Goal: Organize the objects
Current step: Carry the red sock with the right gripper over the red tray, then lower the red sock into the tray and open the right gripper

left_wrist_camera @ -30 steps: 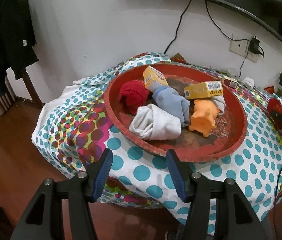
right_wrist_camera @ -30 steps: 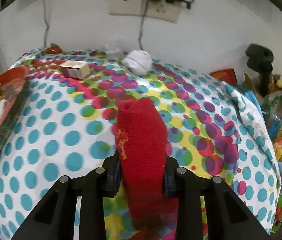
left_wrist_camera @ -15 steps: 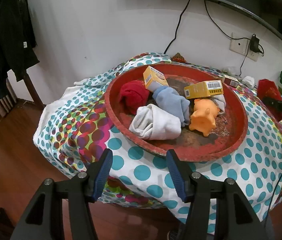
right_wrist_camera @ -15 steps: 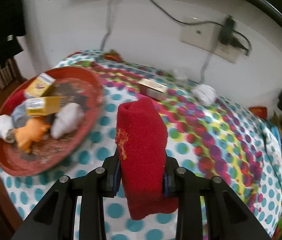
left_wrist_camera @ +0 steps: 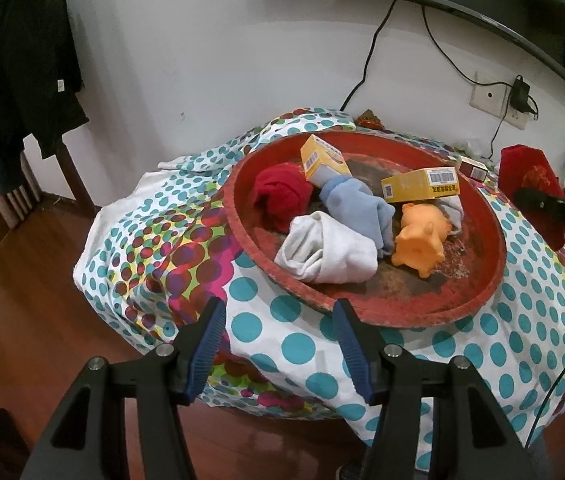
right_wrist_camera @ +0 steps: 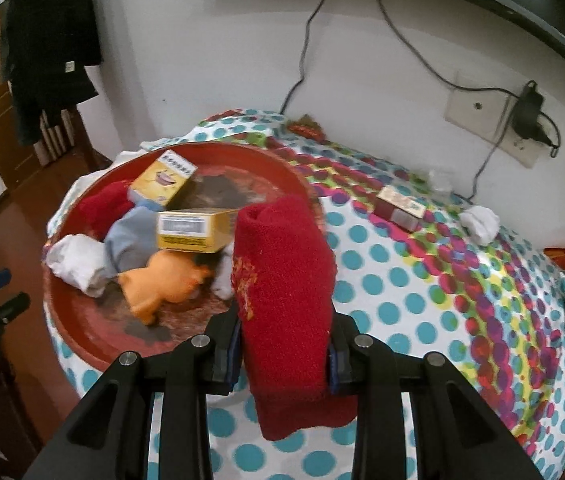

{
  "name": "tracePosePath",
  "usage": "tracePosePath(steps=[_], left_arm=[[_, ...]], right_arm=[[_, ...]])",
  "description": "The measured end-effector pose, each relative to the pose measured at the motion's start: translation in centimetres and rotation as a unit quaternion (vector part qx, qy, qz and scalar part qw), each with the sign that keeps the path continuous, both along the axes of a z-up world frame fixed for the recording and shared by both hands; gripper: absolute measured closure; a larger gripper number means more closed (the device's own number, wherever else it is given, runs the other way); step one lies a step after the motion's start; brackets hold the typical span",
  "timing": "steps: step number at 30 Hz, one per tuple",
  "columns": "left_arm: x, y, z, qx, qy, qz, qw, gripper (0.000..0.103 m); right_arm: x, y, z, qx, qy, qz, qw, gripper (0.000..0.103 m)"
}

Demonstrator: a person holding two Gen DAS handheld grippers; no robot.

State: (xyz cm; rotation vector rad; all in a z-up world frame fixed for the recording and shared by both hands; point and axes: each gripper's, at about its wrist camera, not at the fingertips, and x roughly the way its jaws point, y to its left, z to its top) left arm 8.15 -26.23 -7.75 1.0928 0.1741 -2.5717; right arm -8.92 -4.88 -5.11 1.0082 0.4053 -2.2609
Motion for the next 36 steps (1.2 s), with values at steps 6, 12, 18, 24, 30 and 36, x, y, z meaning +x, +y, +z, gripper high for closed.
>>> tracePosePath(steps=[6,12,18,24,30,36], left_arm=[[-0.1,-0.1,-0.2,0.001,-0.006,0.002,1.0000,0.046],[-0.2,-0.2,-0.4,-0.002,-0.011,0.007,0.9999,0.046],[-0.2,-0.5,-0.6,-0.008,-0.014,0.019,0.9997,0.046],[-0.2,-0.9,-0.7,-0.001,-0.017,0.025,0.9996,0.046],[0.0,-1.2,-0.7,0.000,-0.016,0.035,0.9993,0.046],[-0.1,-1.5,-0.9,0.003,-0.020,0.039,0.9990,0.046]], right_arm=[[0.9,-2.0,-0.3,-0.003,-0.014,0.020,1.000,0.073],[1.5,-4.2,-1.3,-0.003,-0.031,0.036,0.999,0.073],[1.4,-5.9,-2.2,-0.003,-0.041,0.038,0.998,0.072],[0.5,-7.5,-2.4,0.000,-0.040,0.030,0.999,0.072],[-0.6,-8.9,-2.3,-0.002,-0.038,0.019,0.999,0.072],[-1.3,-10.2,-2.4,-0.004,-0.043,0.017,0.999,0.072]])
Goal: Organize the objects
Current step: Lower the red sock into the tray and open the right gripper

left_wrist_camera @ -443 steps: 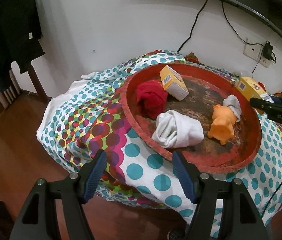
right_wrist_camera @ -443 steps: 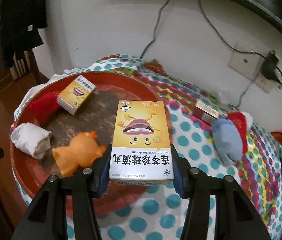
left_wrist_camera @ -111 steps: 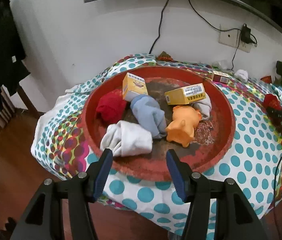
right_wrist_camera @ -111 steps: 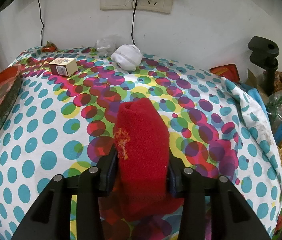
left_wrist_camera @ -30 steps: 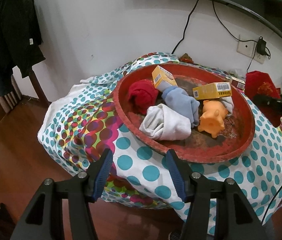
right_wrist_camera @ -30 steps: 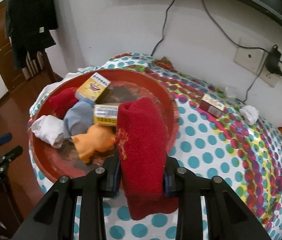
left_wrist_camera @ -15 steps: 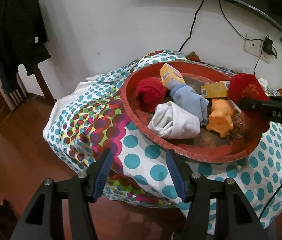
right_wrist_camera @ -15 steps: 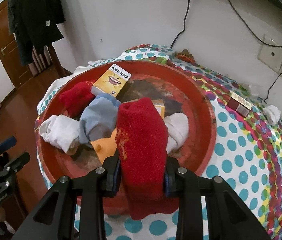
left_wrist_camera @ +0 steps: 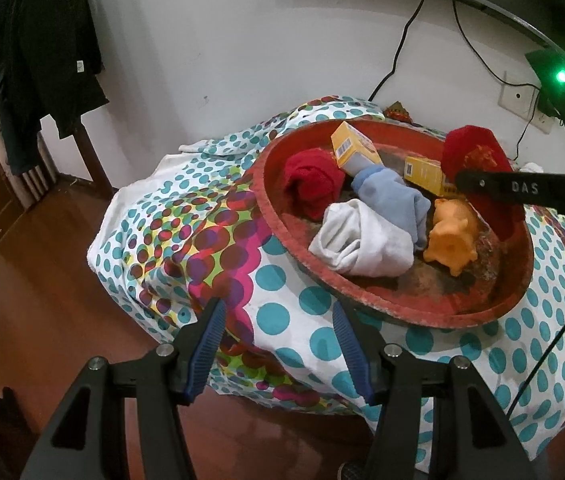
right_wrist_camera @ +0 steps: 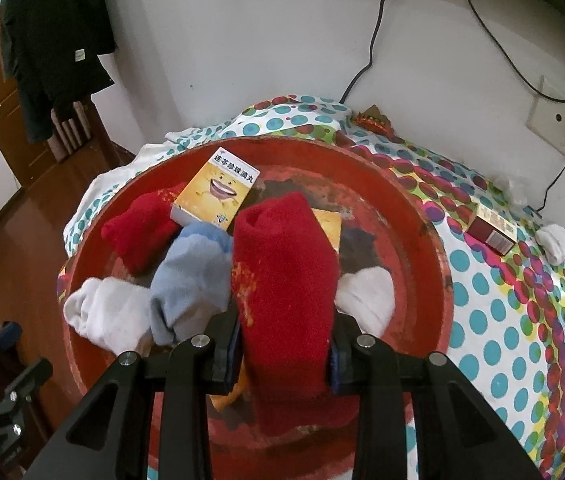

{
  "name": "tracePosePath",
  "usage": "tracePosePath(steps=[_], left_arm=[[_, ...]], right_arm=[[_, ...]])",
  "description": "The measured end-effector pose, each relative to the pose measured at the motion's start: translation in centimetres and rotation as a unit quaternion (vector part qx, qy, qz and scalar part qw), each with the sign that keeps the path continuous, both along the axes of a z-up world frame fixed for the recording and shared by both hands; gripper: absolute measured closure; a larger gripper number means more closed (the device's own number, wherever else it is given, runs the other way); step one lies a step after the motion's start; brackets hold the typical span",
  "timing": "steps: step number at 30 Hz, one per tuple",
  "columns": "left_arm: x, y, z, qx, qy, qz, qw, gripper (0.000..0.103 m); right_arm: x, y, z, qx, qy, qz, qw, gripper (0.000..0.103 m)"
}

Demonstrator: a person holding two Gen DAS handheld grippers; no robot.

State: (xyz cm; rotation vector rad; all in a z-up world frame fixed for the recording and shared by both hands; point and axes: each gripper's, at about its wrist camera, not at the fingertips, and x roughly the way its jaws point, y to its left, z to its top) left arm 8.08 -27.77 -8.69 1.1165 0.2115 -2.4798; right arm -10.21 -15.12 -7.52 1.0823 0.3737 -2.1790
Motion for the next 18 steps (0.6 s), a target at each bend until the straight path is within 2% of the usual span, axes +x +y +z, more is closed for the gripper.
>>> tracePosePath(steps=[9,18], left_arm=[[0.0,-0.4,-0.1,-0.007,-0.003,0.005,1.0000,0.046],[0.0,-1.1,-0.2,0.003,-0.002,0.012,0.9999,0.046]], right_arm=[[-0.7,-2.2,-0.2,0.002,-0.011,0.002,1.000,0.072],[-1.0,-3.7,-0.6,0.003,-0.023,0.013,1.000,0.070]])
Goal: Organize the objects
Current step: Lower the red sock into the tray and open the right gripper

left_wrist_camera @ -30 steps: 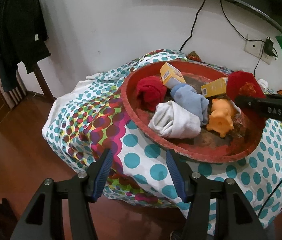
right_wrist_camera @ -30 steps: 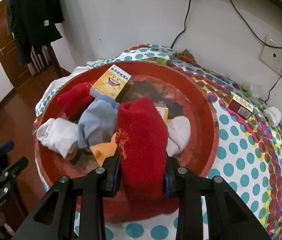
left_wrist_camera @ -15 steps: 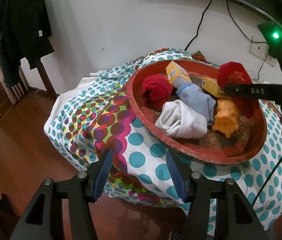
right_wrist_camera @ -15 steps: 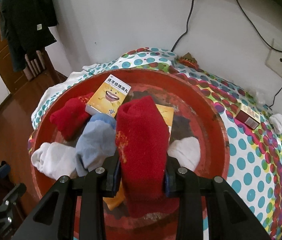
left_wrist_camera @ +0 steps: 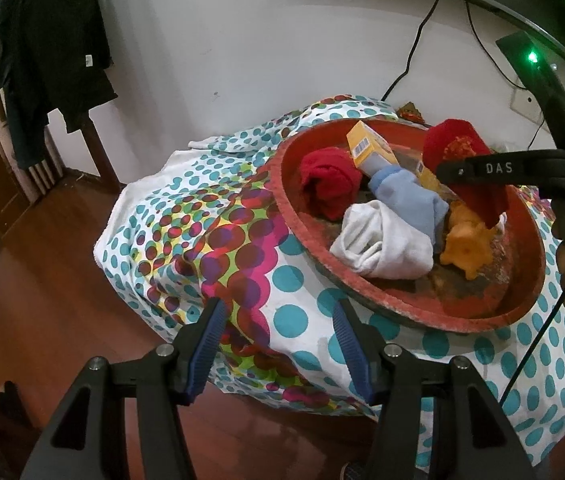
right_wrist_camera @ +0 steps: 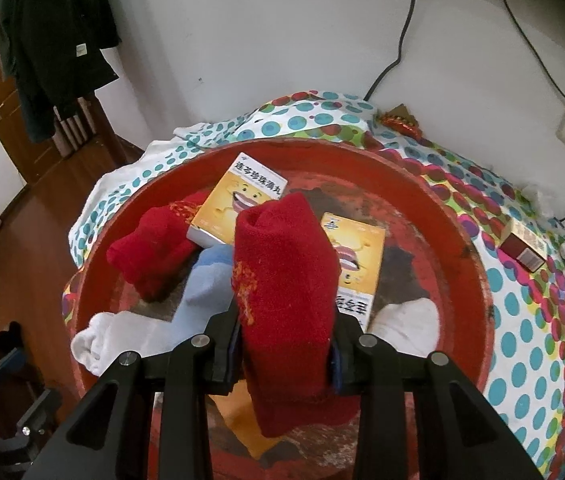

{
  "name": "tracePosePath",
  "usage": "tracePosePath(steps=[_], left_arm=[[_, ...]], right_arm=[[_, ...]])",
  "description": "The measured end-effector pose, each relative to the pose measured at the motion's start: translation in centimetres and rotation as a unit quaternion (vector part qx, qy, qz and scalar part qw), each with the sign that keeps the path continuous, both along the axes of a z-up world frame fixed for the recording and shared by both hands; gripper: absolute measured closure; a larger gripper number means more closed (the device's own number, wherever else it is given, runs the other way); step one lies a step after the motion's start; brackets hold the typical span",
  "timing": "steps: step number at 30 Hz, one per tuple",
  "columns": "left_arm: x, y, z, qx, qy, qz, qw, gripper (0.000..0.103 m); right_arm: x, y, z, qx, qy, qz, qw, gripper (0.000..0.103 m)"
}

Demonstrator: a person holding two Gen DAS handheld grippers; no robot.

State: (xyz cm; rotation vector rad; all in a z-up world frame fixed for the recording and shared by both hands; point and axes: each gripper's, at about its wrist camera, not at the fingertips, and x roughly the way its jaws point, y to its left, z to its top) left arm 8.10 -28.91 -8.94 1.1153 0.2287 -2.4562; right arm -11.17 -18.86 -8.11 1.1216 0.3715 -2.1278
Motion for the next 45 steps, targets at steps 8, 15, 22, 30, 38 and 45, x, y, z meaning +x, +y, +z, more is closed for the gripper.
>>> tracePosePath(steps=[8,15,22,30,38,45], left_arm=[[0.1,-0.3,0.1,0.009,0.006,0.001,0.9999,0.044],[0.1,-0.7,-0.1,0.012,0.004,0.009,0.9999,0.044],[0.0,-0.8,-0.3,0.010,0.000,0.012,0.9999,0.044],[-0.1,-0.6,-0.4,0.006,-0.003,0.009,0.9999,0.044],[-0.1,-0.4,-0.5,0.008,-0.004,0.006,0.9999,0.044],[-0.1,-0.1,-0.5,0.003,-0.005,0.004,1.0000,0.044]], right_arm=[[-0.2,-1.2,-0.4,0.006,-0.005,0.006,1.000,0.070],[-0.9,-2.1,-0.7,0.009,-0.011,0.005,1.000,0.069],[-1.6,-3.0,-1.4,0.016,-0.013,0.007,1.000,0.069],[-1.7,-3.1,-1.7,0.019,-0.011,0.008,1.000,0.068],[-1.4,-3.1,-1.6,0.020,-0.004,0.008,1.000,0.060],[-1.1,-2.6,-1.0,0.014,0.002,0.005,1.000,0.046]])
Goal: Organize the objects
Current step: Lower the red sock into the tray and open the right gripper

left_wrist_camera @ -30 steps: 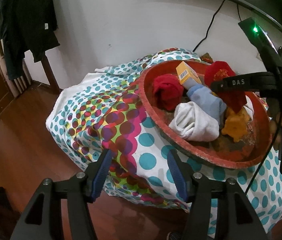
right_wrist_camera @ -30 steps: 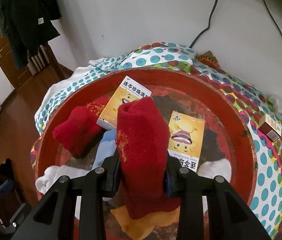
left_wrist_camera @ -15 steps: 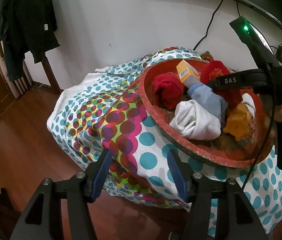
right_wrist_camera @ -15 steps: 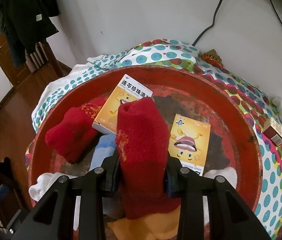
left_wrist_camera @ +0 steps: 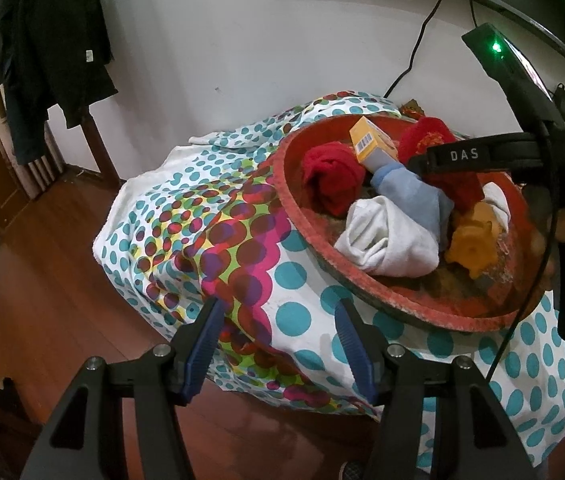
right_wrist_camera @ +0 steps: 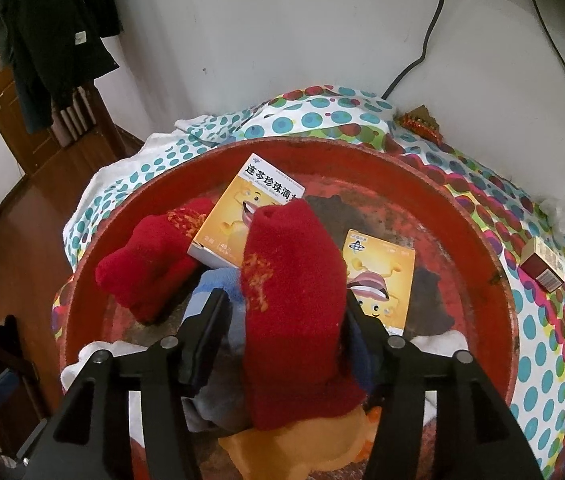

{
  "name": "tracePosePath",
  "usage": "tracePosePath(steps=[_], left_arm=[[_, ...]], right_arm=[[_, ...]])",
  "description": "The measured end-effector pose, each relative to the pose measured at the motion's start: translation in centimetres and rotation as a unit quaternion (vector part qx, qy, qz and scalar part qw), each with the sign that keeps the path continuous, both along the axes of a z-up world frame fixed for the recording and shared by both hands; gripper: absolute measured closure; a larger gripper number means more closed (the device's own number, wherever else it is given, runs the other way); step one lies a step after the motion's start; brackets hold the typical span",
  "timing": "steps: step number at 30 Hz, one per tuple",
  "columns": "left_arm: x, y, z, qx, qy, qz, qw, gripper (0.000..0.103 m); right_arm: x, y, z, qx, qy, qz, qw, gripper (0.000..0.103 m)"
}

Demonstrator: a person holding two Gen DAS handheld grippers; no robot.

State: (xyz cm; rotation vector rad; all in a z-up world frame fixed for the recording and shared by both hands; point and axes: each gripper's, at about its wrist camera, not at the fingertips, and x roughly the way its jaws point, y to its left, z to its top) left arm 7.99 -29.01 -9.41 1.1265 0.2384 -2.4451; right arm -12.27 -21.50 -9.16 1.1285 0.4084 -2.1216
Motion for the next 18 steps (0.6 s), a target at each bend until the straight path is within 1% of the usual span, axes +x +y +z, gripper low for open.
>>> tracePosePath(steps=[4,11,13,18], left_arm=[[0.0,0.1,0.1,-0.003,0.001,-0.001,1.0000,0.044],[0.0,0.4,0.1,-0.009,-0.001,-0.004,1.0000,0.044],[0.0,0.5,0.1,-0.011,0.000,-0.004,0.9999,0.044],[0.0,0.8,0.2,-0.017,0.002,-0.007,0.9998,0.044]], right_arm=[[0.3,0.6,0.5,-0.010,0.001,0.001,1.000,0.040],[1.4,1.6,1.6,-0.022,0.007,0.010,1.000,0.035],[1.7,1.9,1.8,-0.022,0.012,0.012,1.000,0.032],[2.1,2.8,2.1,-0.028,0.012,0.011,0.999,0.031]])
